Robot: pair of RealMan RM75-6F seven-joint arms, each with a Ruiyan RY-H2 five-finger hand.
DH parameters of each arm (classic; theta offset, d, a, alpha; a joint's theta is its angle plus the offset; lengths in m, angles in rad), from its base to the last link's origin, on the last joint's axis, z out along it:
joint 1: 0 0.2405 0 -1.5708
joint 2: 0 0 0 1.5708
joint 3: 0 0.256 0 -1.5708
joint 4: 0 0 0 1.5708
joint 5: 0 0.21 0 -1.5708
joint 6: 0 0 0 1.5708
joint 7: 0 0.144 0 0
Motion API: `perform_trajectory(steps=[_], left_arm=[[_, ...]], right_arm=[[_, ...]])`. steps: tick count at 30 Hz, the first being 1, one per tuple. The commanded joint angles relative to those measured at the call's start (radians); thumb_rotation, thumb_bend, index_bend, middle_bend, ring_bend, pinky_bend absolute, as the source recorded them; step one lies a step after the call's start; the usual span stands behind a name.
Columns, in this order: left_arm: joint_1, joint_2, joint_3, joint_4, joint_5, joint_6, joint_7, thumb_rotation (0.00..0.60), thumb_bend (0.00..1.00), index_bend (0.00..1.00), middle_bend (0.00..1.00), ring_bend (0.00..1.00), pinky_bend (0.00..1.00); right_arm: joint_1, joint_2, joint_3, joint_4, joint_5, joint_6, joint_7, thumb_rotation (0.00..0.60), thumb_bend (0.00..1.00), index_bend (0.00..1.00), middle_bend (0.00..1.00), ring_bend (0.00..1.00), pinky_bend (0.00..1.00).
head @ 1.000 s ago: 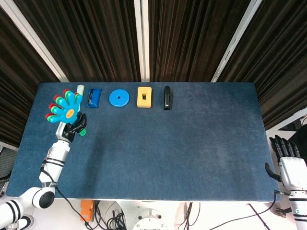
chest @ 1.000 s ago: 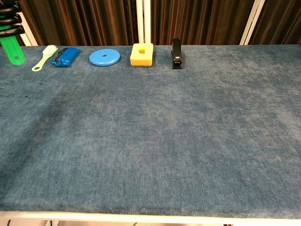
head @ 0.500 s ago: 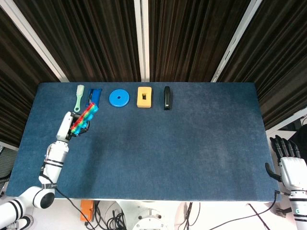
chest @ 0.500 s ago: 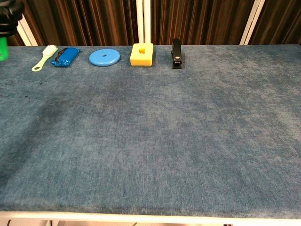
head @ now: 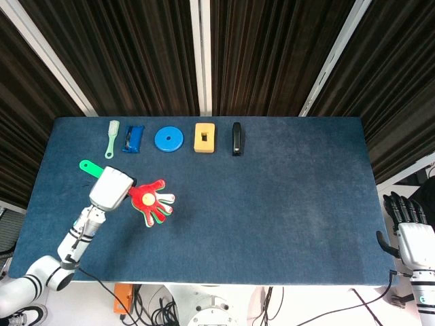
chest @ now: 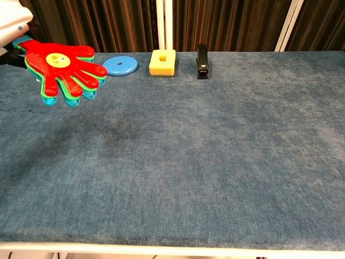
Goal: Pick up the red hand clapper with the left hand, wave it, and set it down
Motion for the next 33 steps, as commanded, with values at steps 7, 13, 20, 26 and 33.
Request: perform_trajectory(steps=[7,13,20,26,33], left_arm=[[0.101,0.035,-0.261,-0.475,-0.561,-0.157,-0.646,0.600,0.71,1.00,1.00,1.00,1.00],[0.158,0.145,-0.422,-0.625,-0.895,-0.354,-0.903,0.600,0.72,1.00,1.00,1.00,1.00],[0.160,0.160,-0.431,-0.627,-0.893,-0.378,-0.899,0.600,0.72,1.00,1.00,1.00,1.00],[0.116,0.080,-0.274,-0.477,-0.585,-0.139,-0.548,0.600,0.72,1.00,1.00,1.00,1.00],[0.012,-0.064,-0.009,0.019,-0.040,0.130,-0.022,0.600,0.72,1.00,1.00,1.00,1.00]], right_arm=[[0.001,0.000,0.000,-0.002,0.000,-0.001,-0.002,0.600,0.31,0.00,0.00,0.00,0.00],[0.002,0.000,0.000,-0.003,0.000,-0.003,-0.004,0.600,0.31,0.00,0.00,0.00,0.00],[0.004,0.000,0.000,-0.011,-0.002,-0.003,-0.015,0.600,0.31,0.00,0.00,0.00,0.00],[0.004,-0.001,0.000,-0.010,0.001,-0.005,-0.016,0.600,0.32,0.00,0.00,0.00,0.00],[0.004,-0.003,-0.002,-0.006,0.000,-0.007,-0.012,0.600,0.31,0.00,0.00,0.00,0.00]])
